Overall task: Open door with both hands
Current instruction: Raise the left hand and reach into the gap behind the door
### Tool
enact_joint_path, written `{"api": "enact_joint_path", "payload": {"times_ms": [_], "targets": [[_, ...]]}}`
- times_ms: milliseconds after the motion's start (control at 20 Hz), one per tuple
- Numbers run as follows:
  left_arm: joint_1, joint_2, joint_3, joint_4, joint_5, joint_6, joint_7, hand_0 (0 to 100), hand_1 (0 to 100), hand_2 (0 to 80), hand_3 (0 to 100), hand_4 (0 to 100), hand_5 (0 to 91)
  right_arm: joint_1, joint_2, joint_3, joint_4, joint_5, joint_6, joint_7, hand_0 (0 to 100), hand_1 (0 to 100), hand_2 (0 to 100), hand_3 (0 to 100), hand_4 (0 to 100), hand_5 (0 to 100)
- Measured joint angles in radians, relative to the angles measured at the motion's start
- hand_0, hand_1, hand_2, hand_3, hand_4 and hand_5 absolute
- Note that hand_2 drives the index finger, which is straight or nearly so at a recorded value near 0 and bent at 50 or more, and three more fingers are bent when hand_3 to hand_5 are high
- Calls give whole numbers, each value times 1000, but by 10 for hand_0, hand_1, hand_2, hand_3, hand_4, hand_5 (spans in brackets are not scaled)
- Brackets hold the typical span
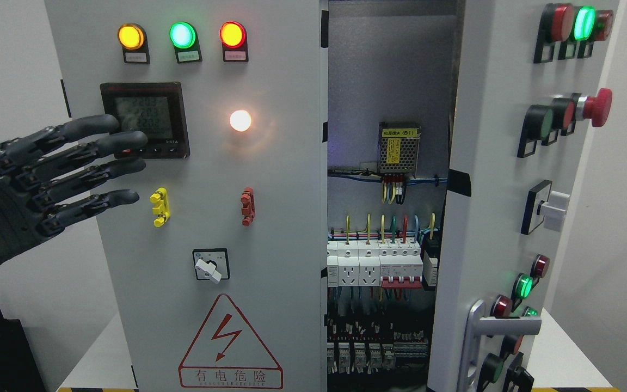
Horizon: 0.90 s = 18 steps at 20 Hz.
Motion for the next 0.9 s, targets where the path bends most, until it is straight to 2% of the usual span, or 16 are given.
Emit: {"api": "enact_joint_path", "payload": {"times_ms": [250, 451, 701, 901], "targets": [[-140, -28, -247, 14, 6, 13, 36, 0, 0, 0, 0, 31, 0, 0, 0, 0, 0, 0, 0, 0, 108, 0, 0, 0, 0, 0], [-194, -74, -380, 32, 8, 27, 41, 0, 0, 0, 0, 31, 0, 0, 0, 0, 0, 0, 0, 0, 108, 0, 0, 0, 0, 0], [-244, -199, -494, 98, 9, 31, 46, 0, 0, 0, 0, 31, 0, 0, 0, 0, 0, 0, 0, 0, 108, 0, 0, 0, 0, 0], [-280, -296, -548, 136, 14, 34, 46, 0, 0, 0, 0, 31, 0, 0, 0, 0, 0, 0, 0, 0, 108, 0, 0, 0, 0, 0]]}}
